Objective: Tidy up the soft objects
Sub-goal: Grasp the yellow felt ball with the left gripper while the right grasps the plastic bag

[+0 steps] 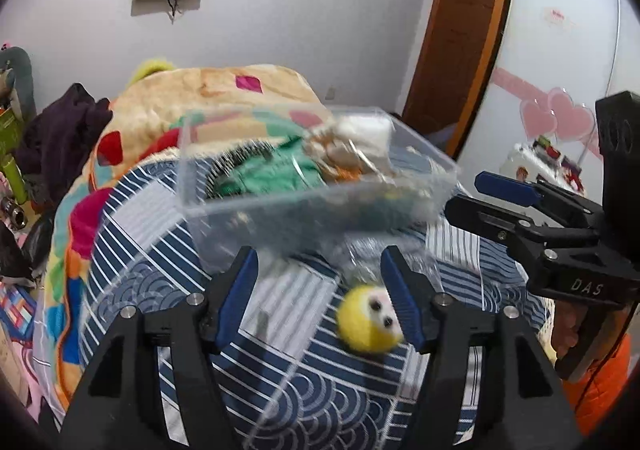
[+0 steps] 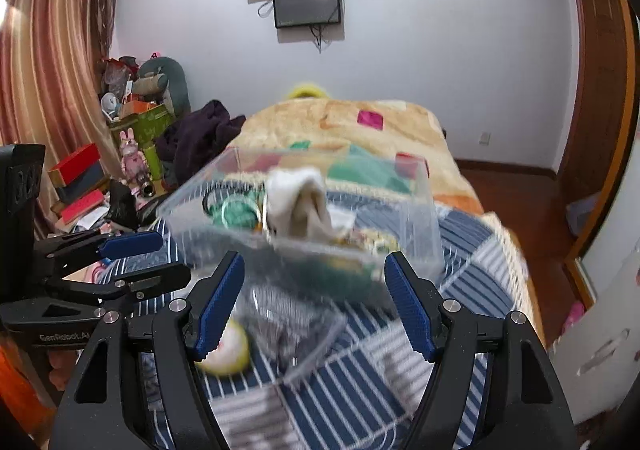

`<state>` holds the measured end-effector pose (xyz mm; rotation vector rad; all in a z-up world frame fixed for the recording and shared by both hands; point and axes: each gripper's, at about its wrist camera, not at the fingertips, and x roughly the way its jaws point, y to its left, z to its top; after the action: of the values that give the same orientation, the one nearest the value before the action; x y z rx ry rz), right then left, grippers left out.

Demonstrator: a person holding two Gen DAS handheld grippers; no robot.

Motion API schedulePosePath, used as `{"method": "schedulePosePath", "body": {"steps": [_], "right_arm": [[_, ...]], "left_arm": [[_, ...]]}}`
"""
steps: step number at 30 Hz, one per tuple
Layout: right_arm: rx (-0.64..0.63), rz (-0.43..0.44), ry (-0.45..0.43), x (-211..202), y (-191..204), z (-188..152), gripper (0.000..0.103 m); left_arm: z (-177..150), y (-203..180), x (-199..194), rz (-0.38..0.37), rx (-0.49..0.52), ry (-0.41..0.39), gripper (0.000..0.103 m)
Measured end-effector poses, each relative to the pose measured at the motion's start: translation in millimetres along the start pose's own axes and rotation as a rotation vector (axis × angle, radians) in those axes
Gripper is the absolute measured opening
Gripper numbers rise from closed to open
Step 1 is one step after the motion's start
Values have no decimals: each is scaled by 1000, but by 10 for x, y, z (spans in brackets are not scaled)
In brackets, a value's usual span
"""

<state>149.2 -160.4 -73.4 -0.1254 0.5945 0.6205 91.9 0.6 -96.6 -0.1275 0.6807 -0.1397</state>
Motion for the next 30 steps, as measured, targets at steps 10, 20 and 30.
{"method": "schedulePosePath", "body": {"steps": [10, 20, 30], "right_arm": [[73, -1, 48, -55, -74, -316, 70], [68, 4, 81, 39, 10, -398, 70], [21, 45, 146, 370, 169, -385, 70]], "left_arm": [[-215, -249, 210, -64, -4, 73, 63], [-332, -180, 176, -78, -40, 72, 43], [-288, 86, 42, -18, -102, 29, 43]]}}
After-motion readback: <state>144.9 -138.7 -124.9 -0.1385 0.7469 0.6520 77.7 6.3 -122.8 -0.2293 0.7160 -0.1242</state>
